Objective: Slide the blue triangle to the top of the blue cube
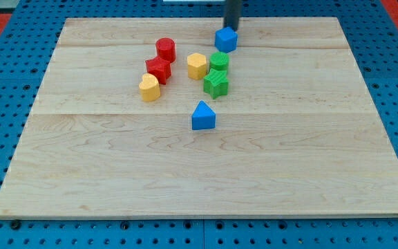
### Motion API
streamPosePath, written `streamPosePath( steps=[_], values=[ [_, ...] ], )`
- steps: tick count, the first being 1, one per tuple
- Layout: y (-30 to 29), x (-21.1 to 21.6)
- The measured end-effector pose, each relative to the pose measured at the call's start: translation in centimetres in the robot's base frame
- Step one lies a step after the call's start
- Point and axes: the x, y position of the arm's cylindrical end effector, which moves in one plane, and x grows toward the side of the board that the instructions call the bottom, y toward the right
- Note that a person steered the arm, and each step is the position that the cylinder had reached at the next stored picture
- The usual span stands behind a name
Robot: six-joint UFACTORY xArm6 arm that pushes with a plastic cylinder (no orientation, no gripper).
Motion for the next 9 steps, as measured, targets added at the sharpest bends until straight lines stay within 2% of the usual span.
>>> streamPosePath(
  steps=[1, 2, 3, 4, 5, 6, 7, 8, 9],
  values=[
    [-0.4, 2.1],
    [-0.3, 0.5],
    [7.6, -1.6],
    [16.7, 5.6],
    [15.3, 18.6],
    [9.6, 30.6],
    [3.1, 35.3],
    [-3.1, 33.1],
    [-7.4, 27.9]
  ],
)
